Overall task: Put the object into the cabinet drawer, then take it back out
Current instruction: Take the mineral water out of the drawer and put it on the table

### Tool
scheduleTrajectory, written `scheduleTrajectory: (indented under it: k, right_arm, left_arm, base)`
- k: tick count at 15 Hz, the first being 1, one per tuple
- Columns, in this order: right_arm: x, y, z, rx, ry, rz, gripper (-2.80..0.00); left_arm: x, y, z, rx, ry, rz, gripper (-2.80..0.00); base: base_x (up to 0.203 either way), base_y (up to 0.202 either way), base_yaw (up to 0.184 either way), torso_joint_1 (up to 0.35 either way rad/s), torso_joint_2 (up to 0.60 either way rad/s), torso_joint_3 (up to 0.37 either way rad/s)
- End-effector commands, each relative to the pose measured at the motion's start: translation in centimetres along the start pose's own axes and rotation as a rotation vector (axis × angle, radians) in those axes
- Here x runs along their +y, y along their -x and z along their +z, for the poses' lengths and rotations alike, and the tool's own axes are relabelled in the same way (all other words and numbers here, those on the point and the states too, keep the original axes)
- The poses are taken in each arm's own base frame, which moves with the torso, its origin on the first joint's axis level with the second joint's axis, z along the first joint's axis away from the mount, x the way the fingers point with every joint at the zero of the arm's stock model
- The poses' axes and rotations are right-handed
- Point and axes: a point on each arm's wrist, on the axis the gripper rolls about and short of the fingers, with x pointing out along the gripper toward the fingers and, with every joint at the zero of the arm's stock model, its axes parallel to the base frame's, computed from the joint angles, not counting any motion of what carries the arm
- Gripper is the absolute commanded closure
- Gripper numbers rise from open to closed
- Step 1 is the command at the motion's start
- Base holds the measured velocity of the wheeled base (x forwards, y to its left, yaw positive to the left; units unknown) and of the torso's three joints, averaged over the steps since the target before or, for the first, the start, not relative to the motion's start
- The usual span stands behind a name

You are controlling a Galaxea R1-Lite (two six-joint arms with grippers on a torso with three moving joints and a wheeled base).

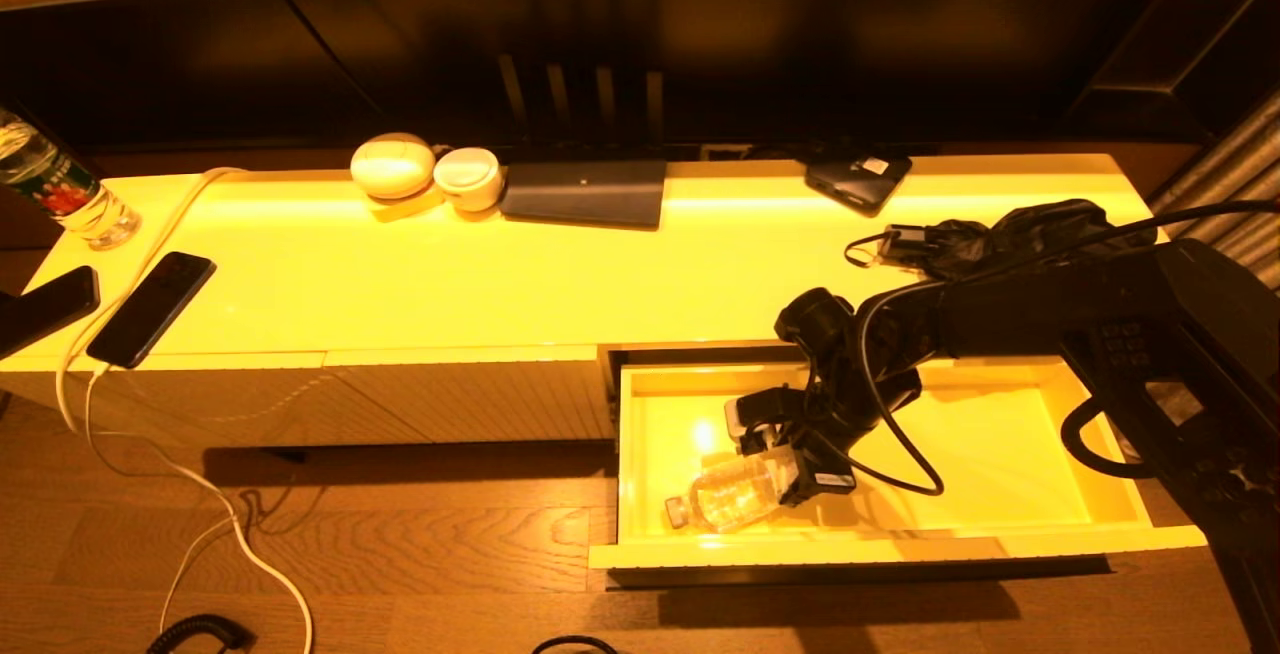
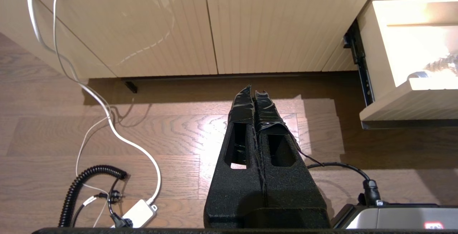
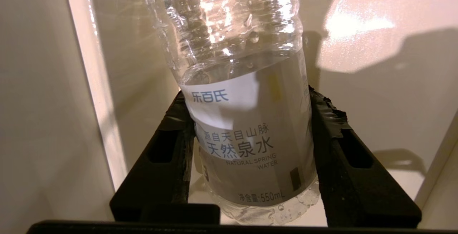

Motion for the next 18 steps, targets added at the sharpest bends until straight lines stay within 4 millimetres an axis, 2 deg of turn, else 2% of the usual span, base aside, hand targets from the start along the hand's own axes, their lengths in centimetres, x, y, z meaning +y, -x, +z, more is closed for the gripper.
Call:
scheduleTrajectory:
  k: [1, 7, 14, 16, 18]
  right_arm:
    - [0.0, 0.0, 0.0, 0.002, 0.006, 0.006, 0.00]
    - [0.0, 0.5, 0.2, -0.003, 0.010, -0.003, 0.00]
    - [0.3, 0.2, 0.5, -0.002, 0.018, 0.007, 0.00]
    - [0.4, 0.7, 0.5, -0.003, 0.016, 0.003, 0.00]
    - [0.7, 2.0, 0.5, -0.010, 0.016, -0.011, 0.00]
  left_arm:
    - [0.0, 0.0, 0.0, 0.001, 0.000, 0.000, 0.00]
    - [0.0, 0.0, 0.0, 0.001, 0.000, 0.000, 0.00]
    - [0.0, 0.0, 0.0, 0.001, 0.000, 0.000, 0.00]
    - [0.0, 0.0, 0.0, 0.001, 0.000, 0.000, 0.00]
    - [0.0, 0.0, 0.0, 0.001, 0.000, 0.000, 0.00]
  base:
    - [0.000, 0.000, 0.000, 0.000, 0.00, 0.000]
    - [0.000, 0.000, 0.000, 0.000, 0.00, 0.000]
    - [0.000, 0.000, 0.000, 0.000, 0.00, 0.000]
    - [0.000, 0.000, 0.000, 0.000, 0.00, 0.000]
    - [0.000, 0.000, 0.000, 0.000, 0.00, 0.000]
